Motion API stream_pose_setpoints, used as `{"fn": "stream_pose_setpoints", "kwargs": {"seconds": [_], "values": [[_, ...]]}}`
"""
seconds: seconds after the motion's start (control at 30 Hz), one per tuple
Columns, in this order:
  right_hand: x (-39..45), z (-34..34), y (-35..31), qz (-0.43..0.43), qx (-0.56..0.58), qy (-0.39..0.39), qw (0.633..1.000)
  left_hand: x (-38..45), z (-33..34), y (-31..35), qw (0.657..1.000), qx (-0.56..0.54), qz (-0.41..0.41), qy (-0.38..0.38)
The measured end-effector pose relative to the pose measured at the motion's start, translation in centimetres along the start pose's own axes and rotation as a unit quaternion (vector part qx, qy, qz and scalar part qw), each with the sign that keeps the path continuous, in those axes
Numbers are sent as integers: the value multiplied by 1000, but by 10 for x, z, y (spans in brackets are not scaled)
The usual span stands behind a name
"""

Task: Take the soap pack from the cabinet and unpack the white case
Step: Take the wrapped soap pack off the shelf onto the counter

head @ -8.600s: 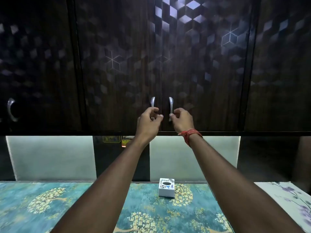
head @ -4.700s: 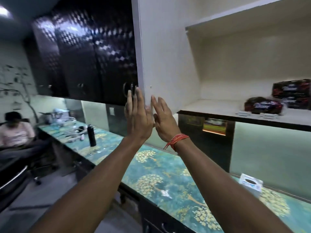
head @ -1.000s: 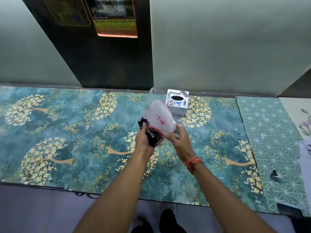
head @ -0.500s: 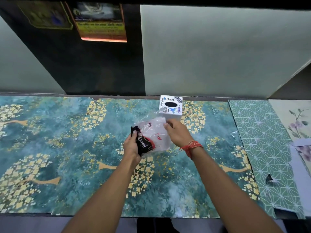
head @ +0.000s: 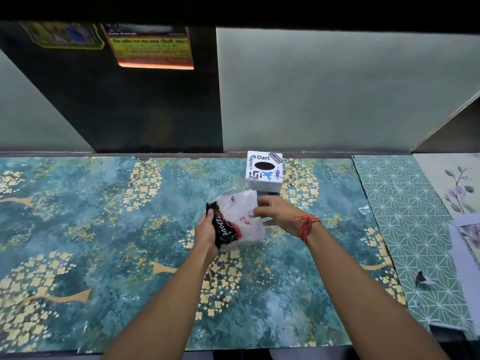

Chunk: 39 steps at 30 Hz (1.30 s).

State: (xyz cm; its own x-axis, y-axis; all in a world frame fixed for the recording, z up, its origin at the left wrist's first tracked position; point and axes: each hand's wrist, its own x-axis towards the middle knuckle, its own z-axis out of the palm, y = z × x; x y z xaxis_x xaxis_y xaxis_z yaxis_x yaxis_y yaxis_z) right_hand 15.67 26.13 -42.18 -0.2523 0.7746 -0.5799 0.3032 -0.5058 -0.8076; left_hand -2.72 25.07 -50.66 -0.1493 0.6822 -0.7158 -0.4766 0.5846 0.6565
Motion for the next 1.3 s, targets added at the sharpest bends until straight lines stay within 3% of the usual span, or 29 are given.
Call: {"fn": "stream_pose_setpoints", "kwargs": {"seconds": [0.3,0.5,0.57,0.7,0.83,0.93,1.03,1.1,1.13,1.17,1.23,1.3], "values": [[20,21,10,-1,51,103,993,4,2,6,999,37,-2,-6],[13,1,-6,-78,234,212,946,21,-25,30,992,69,13,106],[11,-10,-1,-96,294,239,920,29,-36,39,972,133,42,188],[9,-12,26,-70,369,246,894,28,-45,52,902,259,122,324],[13,2,48,-35,393,208,895,34,-48,54,867,331,141,344],[18,14,49,-23,381,175,908,28,-43,53,821,418,152,359],[23,21,45,-23,386,143,911,7,-29,52,781,447,289,328],[30,26,39,-25,386,112,916,-2,-23,46,743,451,414,272],[36,29,37,-23,380,99,919,-2,-21,44,742,447,443,231],[45,33,35,-17,366,91,926,0,-20,42,762,441,438,183],[63,41,37,16,278,100,955,6,-19,39,808,463,352,91],[77,47,46,34,125,134,983,8,-21,34,795,540,273,39]]}}
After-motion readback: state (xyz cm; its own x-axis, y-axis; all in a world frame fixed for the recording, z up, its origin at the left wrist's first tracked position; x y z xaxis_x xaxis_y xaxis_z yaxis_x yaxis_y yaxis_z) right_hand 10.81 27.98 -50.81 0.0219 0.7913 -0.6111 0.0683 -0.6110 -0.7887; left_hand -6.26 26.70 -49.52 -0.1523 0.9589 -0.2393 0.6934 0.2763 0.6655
